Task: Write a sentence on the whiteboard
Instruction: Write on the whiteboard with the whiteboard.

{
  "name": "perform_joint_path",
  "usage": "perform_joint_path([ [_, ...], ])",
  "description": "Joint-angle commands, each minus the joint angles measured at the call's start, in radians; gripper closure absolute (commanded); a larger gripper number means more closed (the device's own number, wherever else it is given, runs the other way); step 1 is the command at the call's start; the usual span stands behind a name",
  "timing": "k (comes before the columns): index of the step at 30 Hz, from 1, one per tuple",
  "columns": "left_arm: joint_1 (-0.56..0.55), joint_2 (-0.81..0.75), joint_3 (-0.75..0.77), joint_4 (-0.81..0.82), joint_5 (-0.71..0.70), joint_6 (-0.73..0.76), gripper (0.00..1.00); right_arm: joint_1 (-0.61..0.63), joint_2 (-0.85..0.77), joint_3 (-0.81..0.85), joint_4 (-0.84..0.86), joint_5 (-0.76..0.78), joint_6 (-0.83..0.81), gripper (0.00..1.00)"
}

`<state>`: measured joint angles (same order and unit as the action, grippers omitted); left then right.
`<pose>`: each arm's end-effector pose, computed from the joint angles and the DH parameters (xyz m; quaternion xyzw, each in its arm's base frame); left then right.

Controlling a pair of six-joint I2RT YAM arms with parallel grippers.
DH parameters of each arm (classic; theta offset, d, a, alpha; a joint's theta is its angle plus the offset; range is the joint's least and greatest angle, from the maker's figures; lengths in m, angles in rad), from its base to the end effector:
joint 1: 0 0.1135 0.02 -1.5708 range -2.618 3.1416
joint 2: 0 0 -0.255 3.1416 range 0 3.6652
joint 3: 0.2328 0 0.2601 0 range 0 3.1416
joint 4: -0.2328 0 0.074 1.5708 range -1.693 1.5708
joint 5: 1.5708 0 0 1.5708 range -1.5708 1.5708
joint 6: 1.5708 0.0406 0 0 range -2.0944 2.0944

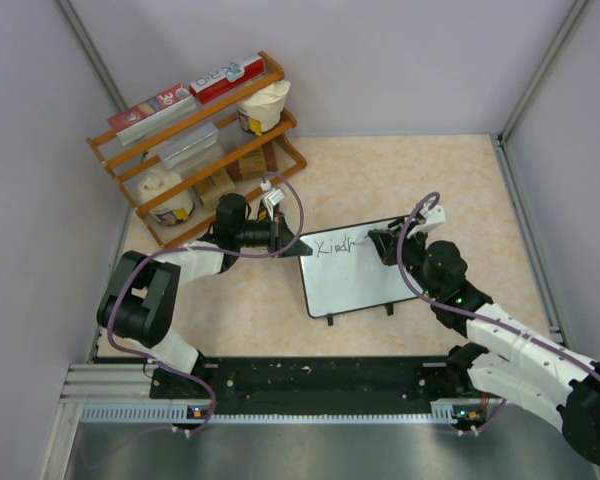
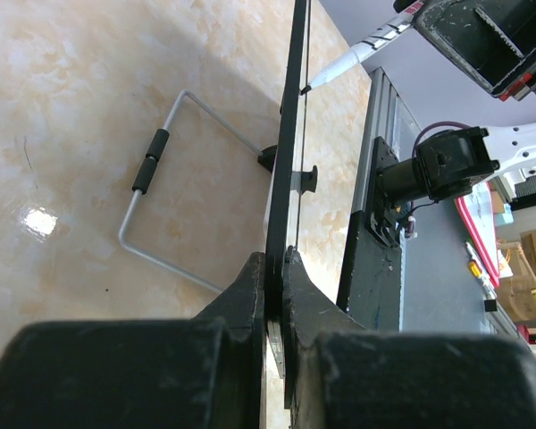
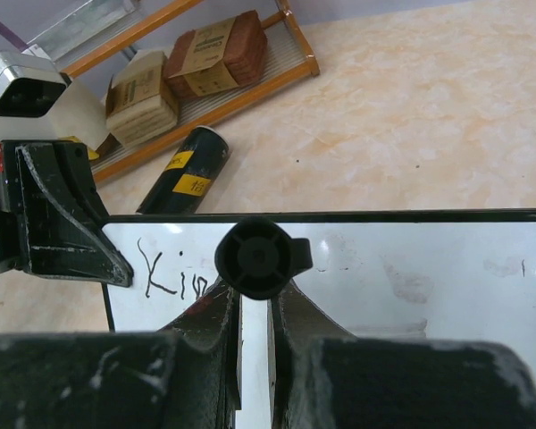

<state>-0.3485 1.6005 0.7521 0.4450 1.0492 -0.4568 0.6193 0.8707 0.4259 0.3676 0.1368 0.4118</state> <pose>0.2949 -0.1446 0.1812 0.2365 0.7361 -0.5714 0.2751 0.1855 0.1254 0.2450 -0.0296 0.7330 0.2905 0.6143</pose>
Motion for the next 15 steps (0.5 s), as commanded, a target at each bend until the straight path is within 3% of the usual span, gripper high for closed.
perform_joint_path([
  [1,-0.004,0.027,0.0,-0.038,-0.035,0.129,1.0,0.005,-0.015,-0.018,-0.038,-0.003,-0.018,1.0],
  [15,-0.004,0.03,0.0,-0.042,-0.037,0.132,1.0,0.003,-0.065,-0.024,-0.041,-0.028,-0.01,1.0],
])
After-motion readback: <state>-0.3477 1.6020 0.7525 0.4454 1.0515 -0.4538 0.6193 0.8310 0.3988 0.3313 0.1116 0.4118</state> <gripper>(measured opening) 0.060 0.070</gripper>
